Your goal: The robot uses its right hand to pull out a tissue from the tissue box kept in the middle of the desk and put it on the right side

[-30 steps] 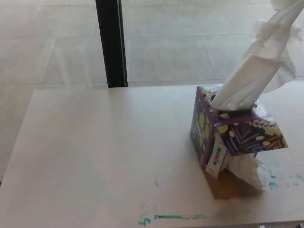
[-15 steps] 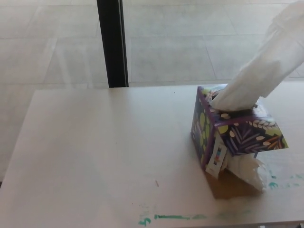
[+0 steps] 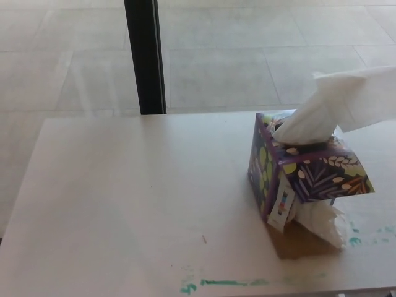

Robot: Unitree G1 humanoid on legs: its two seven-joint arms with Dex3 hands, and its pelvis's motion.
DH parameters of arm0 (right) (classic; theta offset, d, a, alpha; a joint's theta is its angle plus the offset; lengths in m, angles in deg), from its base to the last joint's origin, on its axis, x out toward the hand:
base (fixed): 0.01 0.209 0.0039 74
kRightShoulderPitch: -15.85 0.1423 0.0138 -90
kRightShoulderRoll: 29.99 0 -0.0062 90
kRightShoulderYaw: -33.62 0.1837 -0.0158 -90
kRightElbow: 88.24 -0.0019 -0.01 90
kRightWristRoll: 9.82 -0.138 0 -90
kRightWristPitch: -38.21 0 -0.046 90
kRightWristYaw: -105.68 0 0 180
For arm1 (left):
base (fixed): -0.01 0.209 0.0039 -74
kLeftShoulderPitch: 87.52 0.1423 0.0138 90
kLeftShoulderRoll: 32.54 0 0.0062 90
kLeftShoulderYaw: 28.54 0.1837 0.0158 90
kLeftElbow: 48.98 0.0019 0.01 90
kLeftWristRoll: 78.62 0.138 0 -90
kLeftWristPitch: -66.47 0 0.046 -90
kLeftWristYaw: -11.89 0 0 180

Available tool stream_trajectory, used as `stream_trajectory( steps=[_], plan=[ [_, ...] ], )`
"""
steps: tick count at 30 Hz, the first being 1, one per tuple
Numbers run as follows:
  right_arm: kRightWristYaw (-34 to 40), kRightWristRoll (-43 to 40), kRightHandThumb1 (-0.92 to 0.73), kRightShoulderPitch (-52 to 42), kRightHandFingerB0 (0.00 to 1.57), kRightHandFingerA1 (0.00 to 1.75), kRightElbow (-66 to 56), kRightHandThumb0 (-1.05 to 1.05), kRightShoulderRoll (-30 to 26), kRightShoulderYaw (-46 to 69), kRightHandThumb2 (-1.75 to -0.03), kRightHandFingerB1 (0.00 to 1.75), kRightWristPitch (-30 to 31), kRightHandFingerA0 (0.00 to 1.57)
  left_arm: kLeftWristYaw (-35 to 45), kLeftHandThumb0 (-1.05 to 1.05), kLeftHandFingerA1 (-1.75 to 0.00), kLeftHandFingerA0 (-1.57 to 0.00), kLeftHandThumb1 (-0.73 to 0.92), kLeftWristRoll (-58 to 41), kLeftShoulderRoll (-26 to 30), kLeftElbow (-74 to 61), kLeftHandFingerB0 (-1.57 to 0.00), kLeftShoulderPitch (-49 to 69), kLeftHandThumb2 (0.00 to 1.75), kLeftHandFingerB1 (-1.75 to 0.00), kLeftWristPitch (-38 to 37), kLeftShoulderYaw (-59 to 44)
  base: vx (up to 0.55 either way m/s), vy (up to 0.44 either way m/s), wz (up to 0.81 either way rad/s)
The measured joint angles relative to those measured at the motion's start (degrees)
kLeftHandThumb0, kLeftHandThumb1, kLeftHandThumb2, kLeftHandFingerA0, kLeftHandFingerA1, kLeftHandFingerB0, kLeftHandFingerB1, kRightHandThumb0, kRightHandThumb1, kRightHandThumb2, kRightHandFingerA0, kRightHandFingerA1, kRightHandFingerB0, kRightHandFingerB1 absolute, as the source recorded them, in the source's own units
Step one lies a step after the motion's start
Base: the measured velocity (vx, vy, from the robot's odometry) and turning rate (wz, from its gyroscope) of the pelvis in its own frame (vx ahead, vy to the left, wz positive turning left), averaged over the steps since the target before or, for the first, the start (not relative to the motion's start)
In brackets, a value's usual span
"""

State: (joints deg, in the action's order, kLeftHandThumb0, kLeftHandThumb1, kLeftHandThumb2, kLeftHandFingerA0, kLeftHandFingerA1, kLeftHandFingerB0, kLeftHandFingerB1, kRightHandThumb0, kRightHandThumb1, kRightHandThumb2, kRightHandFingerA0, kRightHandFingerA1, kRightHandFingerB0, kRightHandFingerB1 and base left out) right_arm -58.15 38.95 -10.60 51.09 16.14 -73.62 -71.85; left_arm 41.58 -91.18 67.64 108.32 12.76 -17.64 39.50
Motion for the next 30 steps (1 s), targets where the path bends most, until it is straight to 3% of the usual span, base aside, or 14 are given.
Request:
stream_trajectory(
  steps=[6,7,8,12,14,15,19,21,23,24,26,27,29,30],
  plan=[
    [1.56,1.48,-0.56,-0.56,0.81,1.56,0.55,-0.26,-1.14,-1.04,-0.94,1.33,0.45,0.90,0.21,-0.75,-1.10,-0.45,0.24,-0.07,0.05,-0.13,-0.32,0.24,0.96,-0.96,0.09,-0.50,0.00,0.000,0.00],
    [1.80,2.05,-0.57,-0.42,0.79,1.56,0.69,-0.25,-1.29,-1.63,-0.89,1.32,0.59,0.92,0.27,-0.70,-0.89,-0.51,0.24,-0.11,0.06,-0.10,-0.34,0.30,1.04,-0.78,0.10,-0.74,0.00,0.000,0.00],
    [2.00,2.39,-0.57,-0.33,0.82,1.38,0.85,-0.23,-1.45,-2.00,-0.83,1.33,0.58,0.94,0.36,-0.76,-1.08,-0.45,0.27,-0.14,0.06,-0.12,-0.34,0.33,0.94,-0.95,0.10,-0.96,0.00,0.000,0.00],
    [2.83,4.18,-0.61,-0.12,0.90,1.29,1.50,-0.27,-3.71,-4.06,-0.81,1.19,0.03,0.98,0.42,-0.78,-1.05,-0.48,0.29,-0.06,0.25,0.11,-0.36,0.34,0.91,-0.94,0.08,-1.04,0.00,0.000,0.02],
    [3.71,5.36,-0.56,0.05,0.88,1.41,2.17,-0.26,-5.78,-5.29,-0.84,1.27,-0.91,0.94,0.43,-0.60,-0.84,-0.47,0.17,-0.02,0.28,0.43,-0.24,0.51,1.01,-0.71,0.08,-1.07,0.00,0.000,0.00],
    [4.33,6.09,-0.59,0.35,0.80,1.61,2.62,-0.29,-6.87,-6.02,-0.94,1.39,-1.25,0.87,0.45,-0.77,-1.09,-0.47,0.24,-0.08,0.32,0.45,-0.34,0.52,0.96,-0.96,0.10,-1.33,0.00,0.000,0.00],
    [5.44,8.14,-0.60,3.13,0.74,1.72,5.68,-0.29,-10.72,-7.23,-0.94,1.48,-1.87,0.89,0.45,-0.77,-1.08,-0.46,0.26,-0.20,0.87,0.32,-0.34,0.17,0.94,-0.95,0.21,-1.90,0.00,0.000,0.00],
    [5.88,8.57,-0.58,3.76,0.71,1.72,6.70,-0.33,-11.98,-7.29,-0.93,1.45,-2.05,1.05,0.49,-0.80,-1.10,-0.47,0.27,-0.21,1.10,0.17,-0.33,0.19,0.92,-0.95,0.25,-1.96,0.00,0.000,0.00],
    [6.10,8.86,-0.57,3.46,0.74,1.66,6.65,-0.31,-12.90,-7.23,-0.92,1.41,-2.11,0.86,0.65,-0.85,-0.98,-0.58,0.22,-0.18,1.11,0.06,-0.40,0.36,0.98,-0.86,0.24,-1.81,0.00,0.000,0.00],
    [6.15,8.93,-0.59,2.95,0.80,1.44,6.38,-0.29,-13.11,-7.12,-0.82,1.24,-2.06,0.90,0.80,-0.80,-1.08,-0.47,0.25,-0.17,1.11,0.06,-0.34,0.48,0.92,-0.95,0.24,-1.72,0.00,0.000,0.00],
    [6.03,8.68,-0.61,1.36,0.89,1.41,5.88,-0.25,-12.97,-6.66,-0.76,1.08,-2.11,0.92,0.97,-0.72,-0.90,-0.53,0.26,-0.25,1.10,0.17,-0.35,0.60,1.05,-0.79,0.26,-1.91,0.00,0.000,0.00],
    [6.02,8.30,-0.61,0.25,0.88,1.48,5.26,-0.22,-12.36,-6.16,-0.80,1.07,-2.11,0.90,0.98,-0.77,-1.09,-0.47,0.27,-0.34,1.10,0.21,-0.34,0.64,0.95,-0.96,0.29,-2.17,0.00,0.000,0.00],
    [5.85,6.94,-0.61,-1.56,0.88,1.48,4.07,-0.22,-10.34,-4.38,-0.80,1.07,-2.20,0.90,0.98,-0.77,-1.09,-0.47,0.27,-0.40,1.10,0.19,-0.34,0.63,0.95,-0.96,0.29,-2.23,0.00,0.000,0.00],
    [5.75,6.43,-0.64,-2.27,0.83,1.54,3.61,-0.23,-9.68,-3.73,-0.78,1.12,-2.28,0.87,0.99,-0.73,-0.91,-0.54,0.27,-0.40,1.10,0.12,-0.33,0.54,1.05,-0.78,0.29,-2.21,0.00,0.000,0.00]
  ],
)
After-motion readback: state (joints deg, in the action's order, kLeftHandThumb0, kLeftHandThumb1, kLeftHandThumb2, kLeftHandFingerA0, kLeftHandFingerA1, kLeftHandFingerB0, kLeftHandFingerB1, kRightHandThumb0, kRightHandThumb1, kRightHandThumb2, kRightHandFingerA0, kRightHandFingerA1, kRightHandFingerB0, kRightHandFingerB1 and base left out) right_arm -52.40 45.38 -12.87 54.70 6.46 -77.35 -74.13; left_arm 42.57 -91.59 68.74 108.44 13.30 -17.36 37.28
